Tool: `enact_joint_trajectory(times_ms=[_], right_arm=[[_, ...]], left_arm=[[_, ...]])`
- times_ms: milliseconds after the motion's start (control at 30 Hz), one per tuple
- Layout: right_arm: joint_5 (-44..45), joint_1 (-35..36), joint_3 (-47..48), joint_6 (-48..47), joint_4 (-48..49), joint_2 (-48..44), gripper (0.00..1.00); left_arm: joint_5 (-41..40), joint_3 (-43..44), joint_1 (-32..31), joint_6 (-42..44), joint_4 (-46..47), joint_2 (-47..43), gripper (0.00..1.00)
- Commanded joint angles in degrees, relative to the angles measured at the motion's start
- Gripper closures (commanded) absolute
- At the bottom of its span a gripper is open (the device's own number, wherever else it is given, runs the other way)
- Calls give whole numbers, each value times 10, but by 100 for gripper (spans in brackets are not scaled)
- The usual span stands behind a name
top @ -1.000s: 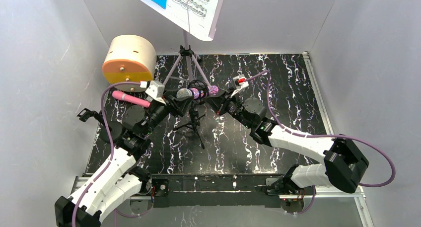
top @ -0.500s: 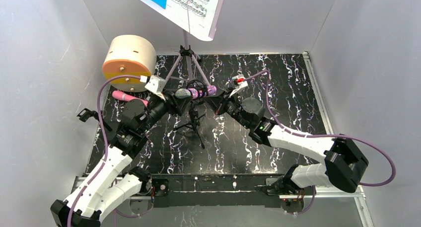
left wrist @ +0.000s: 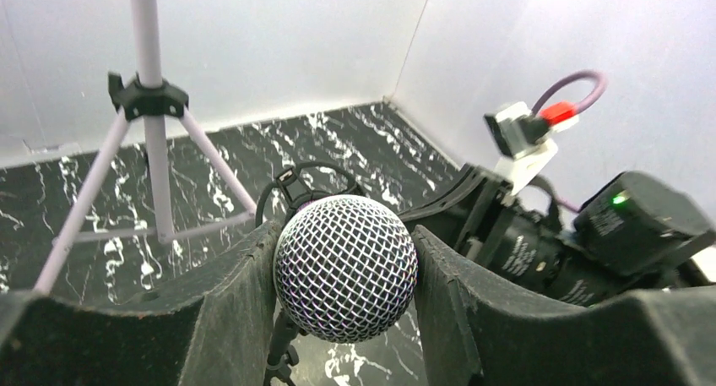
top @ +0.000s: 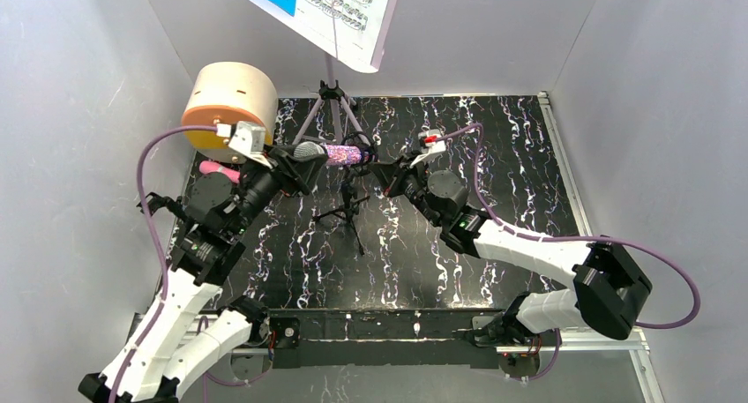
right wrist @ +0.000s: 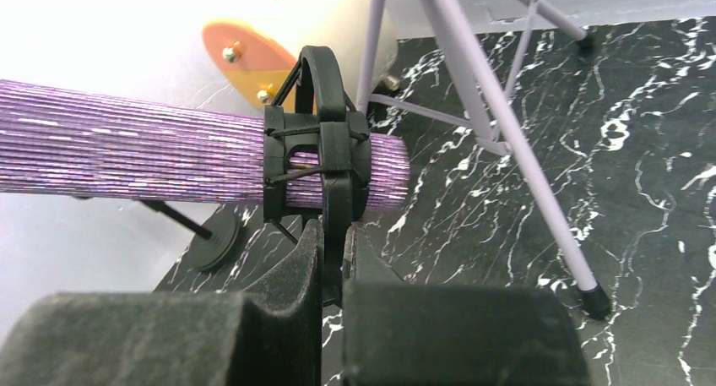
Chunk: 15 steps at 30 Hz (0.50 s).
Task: Pack up the instrument practice props
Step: Pick up the microphone from the microphone stand.
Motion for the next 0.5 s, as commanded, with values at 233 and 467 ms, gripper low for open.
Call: enact_joint_trajectory(times_ms=[233,467], right_arm=[[84,-26,-13,-64,-74,26,99],[64,-29,-19,-68,-64,21,99]], left_arm=[[-3,99,2,6,-48,-39,100],[-31,115,2,29,-111,-74,100]])
